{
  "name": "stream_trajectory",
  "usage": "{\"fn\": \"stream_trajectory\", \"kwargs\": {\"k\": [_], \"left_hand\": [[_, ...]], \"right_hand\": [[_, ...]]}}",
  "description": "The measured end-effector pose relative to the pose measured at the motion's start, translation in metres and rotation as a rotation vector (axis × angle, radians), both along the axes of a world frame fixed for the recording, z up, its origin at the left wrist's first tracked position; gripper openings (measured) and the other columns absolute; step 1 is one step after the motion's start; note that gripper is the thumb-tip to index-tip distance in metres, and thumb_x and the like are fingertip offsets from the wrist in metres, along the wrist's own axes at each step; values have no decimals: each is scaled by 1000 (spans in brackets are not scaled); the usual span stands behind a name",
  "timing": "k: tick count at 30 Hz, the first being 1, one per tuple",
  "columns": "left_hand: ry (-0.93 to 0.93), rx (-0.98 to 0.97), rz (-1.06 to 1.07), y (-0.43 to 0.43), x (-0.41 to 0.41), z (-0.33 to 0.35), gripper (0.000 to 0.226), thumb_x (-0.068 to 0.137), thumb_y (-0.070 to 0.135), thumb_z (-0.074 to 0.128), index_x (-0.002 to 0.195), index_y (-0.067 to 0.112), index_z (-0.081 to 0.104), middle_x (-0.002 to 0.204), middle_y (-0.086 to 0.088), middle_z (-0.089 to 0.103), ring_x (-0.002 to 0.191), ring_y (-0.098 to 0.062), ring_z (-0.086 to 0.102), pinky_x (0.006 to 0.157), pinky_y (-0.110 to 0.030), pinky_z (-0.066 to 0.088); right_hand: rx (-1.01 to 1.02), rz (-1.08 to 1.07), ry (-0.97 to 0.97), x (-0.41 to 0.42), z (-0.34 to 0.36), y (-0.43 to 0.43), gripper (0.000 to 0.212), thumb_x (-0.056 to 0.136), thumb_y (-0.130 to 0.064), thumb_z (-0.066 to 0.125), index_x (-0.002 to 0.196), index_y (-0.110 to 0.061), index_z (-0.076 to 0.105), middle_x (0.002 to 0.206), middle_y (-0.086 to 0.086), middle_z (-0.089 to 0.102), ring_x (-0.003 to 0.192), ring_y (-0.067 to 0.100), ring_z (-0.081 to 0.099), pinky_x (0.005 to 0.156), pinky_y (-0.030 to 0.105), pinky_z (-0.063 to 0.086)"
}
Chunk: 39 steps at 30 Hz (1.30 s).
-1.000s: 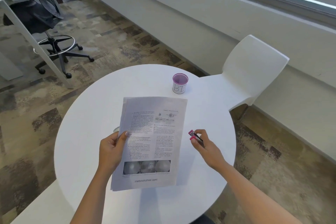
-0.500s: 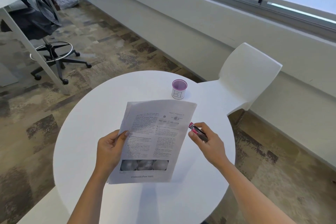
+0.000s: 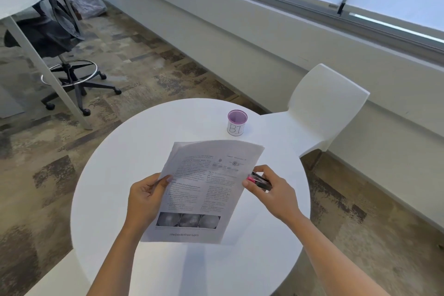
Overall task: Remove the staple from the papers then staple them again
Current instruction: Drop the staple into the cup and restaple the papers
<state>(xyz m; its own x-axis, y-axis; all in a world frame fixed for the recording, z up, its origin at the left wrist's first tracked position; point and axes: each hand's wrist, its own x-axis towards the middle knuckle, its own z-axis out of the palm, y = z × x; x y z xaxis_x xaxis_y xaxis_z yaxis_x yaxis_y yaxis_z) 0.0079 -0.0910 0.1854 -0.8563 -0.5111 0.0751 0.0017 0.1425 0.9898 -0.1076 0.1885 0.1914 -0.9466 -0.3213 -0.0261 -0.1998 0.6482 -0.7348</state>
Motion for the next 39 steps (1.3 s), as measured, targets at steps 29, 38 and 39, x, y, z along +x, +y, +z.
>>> {"fn": "stream_trajectory", "kwargs": {"k": [29, 38, 39], "left_hand": [[-24, -11, -34, 5, 9, -9, 24, 92, 9, 65, 97, 29, 77, 87, 15, 78, 77, 2, 71, 62, -10, 51], [14, -32, -34, 7, 9, -5, 35, 93, 5, 64, 93, 37, 78, 85, 16, 78, 75, 3, 70, 61, -10, 51], [20, -32, -36, 8, 9, -4, 39, 93, 5, 64, 89, 42, 78, 85, 16, 78, 74, 3, 70, 61, -10, 50]], "right_hand": [[-297, 145, -36, -17, 31, 21, 28, 83, -53, 65, 105, -35, 65, 98, -14, 70, 89, 14, 63, 81, 45, 51], [-201, 174, -10, -21, 38, 24, 29, 82, -60, 61, 99, -36, 66, 92, -16, 70, 86, 17, 64, 80, 51, 52], [-186, 173, -5, -22, 38, 25, 29, 82, -60, 61, 98, -36, 66, 90, -15, 70, 84, 18, 64, 79, 51, 52]]}}
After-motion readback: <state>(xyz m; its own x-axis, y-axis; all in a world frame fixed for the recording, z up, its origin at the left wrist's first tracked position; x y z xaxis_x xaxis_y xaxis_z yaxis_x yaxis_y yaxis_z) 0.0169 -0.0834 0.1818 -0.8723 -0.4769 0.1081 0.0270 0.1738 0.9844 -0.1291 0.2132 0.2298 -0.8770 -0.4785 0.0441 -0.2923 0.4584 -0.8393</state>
